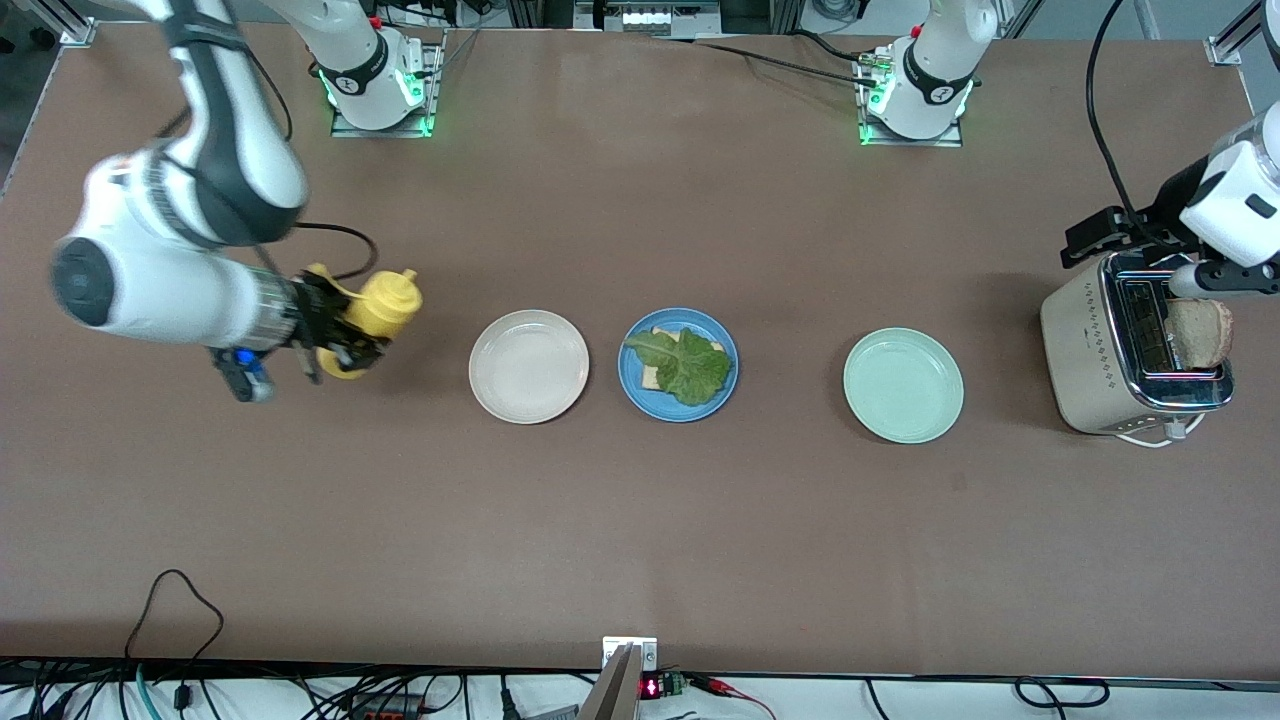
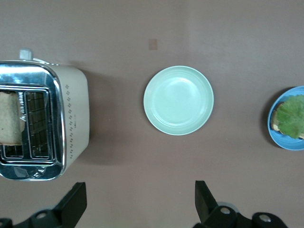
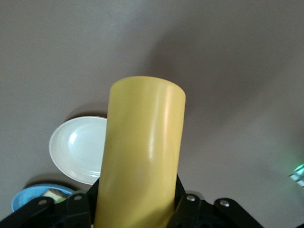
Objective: Make sandwich in blue plate with both arms
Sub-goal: 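Draw the yellow bottle back away from the plates with the right gripper, then pull the second toast slice from the toaster with the left gripper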
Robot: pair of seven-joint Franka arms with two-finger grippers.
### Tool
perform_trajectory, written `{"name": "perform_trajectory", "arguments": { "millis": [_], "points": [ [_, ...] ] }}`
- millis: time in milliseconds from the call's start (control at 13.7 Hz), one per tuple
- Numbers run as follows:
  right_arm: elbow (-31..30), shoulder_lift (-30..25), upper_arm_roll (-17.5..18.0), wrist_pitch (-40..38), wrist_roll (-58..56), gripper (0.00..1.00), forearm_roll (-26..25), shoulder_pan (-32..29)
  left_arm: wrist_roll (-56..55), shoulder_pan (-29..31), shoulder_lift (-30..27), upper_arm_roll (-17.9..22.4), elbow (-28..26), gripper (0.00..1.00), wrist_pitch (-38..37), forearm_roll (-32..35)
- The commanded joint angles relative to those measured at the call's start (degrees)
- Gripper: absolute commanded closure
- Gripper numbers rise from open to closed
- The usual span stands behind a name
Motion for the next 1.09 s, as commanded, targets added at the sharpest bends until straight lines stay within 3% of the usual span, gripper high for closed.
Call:
{"name": "perform_trajectory", "arguments": {
  "millis": [0, 438, 802, 1021],
  "points": [
    [-4.55, -3.59, 6.88, -2.47, -12.24, 1.0, 3.27, -12.8, 0.54, 2.14, 1.77, -0.03, 2.39, 0.0, -0.55, 1.26],
    [-4.38, 1.32, 7.78, -6.44, -41.61, 1.0, 3.36, -27.5, 2.56, 10.05, 6.17, -0.03, 2.39, 0.0, -0.37, 1.44],
    [-4.38, 7.38, 7.87, -10.82, -36.14, 1.0, 8.88, -32.26, 12.29, 17.69, 10.73, -0.03, 2.39, 0.0, 2.25, 1.53],
    [-4.2, 10.2, 7.87, -12.76, -25.85, 1.0, 16.71, -34.72, 24.58, 21.82, 14.33, -0.03, 2.48, 0.0, 8.04, 5.82]
  ]
}}
